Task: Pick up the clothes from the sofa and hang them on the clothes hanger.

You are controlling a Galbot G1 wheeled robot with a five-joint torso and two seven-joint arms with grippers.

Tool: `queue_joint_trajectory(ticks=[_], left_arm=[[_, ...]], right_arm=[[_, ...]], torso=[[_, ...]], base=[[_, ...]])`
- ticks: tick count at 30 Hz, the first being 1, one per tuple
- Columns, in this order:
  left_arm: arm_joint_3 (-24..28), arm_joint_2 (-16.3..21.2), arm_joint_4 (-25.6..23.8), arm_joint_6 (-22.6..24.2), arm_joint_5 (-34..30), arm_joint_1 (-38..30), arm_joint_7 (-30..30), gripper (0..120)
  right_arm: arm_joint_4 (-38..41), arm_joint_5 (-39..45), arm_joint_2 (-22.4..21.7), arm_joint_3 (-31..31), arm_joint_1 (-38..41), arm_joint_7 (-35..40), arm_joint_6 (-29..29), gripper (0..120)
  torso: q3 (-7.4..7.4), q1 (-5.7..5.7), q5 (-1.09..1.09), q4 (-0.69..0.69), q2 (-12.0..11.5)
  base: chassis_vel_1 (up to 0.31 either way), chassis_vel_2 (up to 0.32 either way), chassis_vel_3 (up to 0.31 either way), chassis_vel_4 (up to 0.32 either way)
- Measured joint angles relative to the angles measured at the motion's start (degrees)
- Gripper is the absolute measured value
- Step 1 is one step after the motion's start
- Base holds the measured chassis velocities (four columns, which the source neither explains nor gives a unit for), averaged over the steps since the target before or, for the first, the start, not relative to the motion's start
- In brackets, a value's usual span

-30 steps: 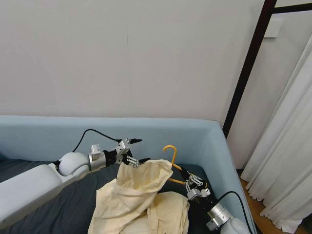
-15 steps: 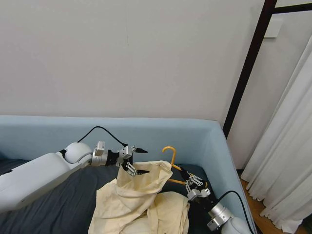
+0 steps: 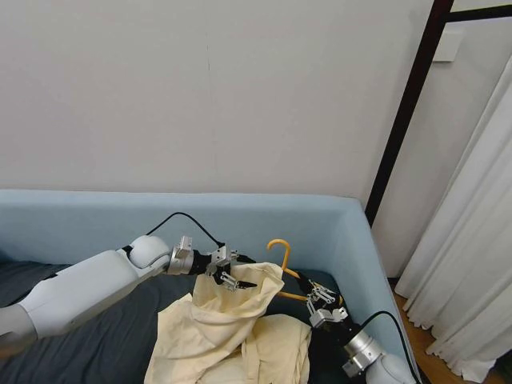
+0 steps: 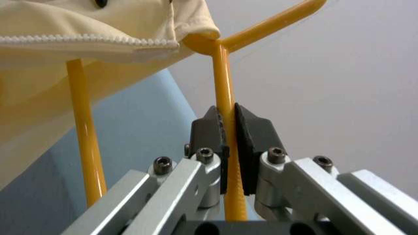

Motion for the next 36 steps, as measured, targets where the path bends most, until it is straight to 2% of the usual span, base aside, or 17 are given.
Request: queue_joint_trajectory(ticks=[2, 7, 8, 12, 23, 28, 33, 36], left_arm=[[-0.02, 0.03, 0.02, 0.0, 0.04, 0.02, 0.05, 50], [-0.2, 0.43, 0.04, -0.26, 0.19, 0.79, 0.46, 27], [-0.2, 0.43, 0.04, -0.26, 0.19, 0.79, 0.46, 27], [-0.32, 0.7, -0.07, -0.64, 0.32, 1.58, 0.73, 10], [-2.24, 0.94, -1.05, -0.72, 0.55, 3.71, 0.99, 7], [-5.46, 1.37, -1.42, -0.77, 0.85, 5.83, 0.69, 7], [-10.87, 2.95, -1.83, -0.8, 0.45, 9.22, -0.36, 7], [-12.28, 3.6, -1.86, -0.82, 0.44, 10.46, -0.49, 6]], right_arm=[[-0.17, -0.13, -0.02, -0.03, 0.1, -0.01, 0.12, 4], [-1.0, -0.67, -0.34, -0.24, 0.28, 0.0, 1.01, 4], [-1.0, -0.67, -0.34, -0.24, 0.28, 0.0, 1.01, 4], [-1.23, -0.87, -0.28, -0.35, 0.28, 0.01, 1.23, 4], [-1.28, -0.66, -0.24, -0.66, 0.39, 0.08, 1.12, 4], [0.26, 1.06, -0.67, -1.18, -0.23, -0.06, -0.37, 5], [2.38, 5.03, -1.4, -1.57, -2.18, -0.01, -2.25, 26], [3.23, 6.81, -1.56, -1.58, -2.92, -0.01, -3.02, 32]], torso=[[0.0, 0.0, 0.0, 0.0, 0.0], [0.0, 0.0, 0.0, -0.02, 0.01], [0.0, 0.0, 0.0, -0.02, 0.01], [0.0, 0.0, 0.0, -0.01, 0.01], [0.0, 0.0, 0.0, -0.02, 0.01], [0.0, -0.01, -0.01, -0.01, 0.01], [0.0, -0.01, 0.01, -0.02, 0.01], [0.0, -0.01, 0.0, -0.02, 0.01]], base=[[0.0, 0.0, 0.0, 0.0], [0.0, 0.0, 0.0, 0.0], [0.0, 0.0, 0.0, 0.0], [0.0, 0.0, 0.0, 0.0], [0.0, 0.0, 0.0, 0.0], [0.0, 0.0, 0.0, 0.0], [0.0, 0.0, 0.0, 0.0], [0.0, 0.0, 0.0, 0.0]])
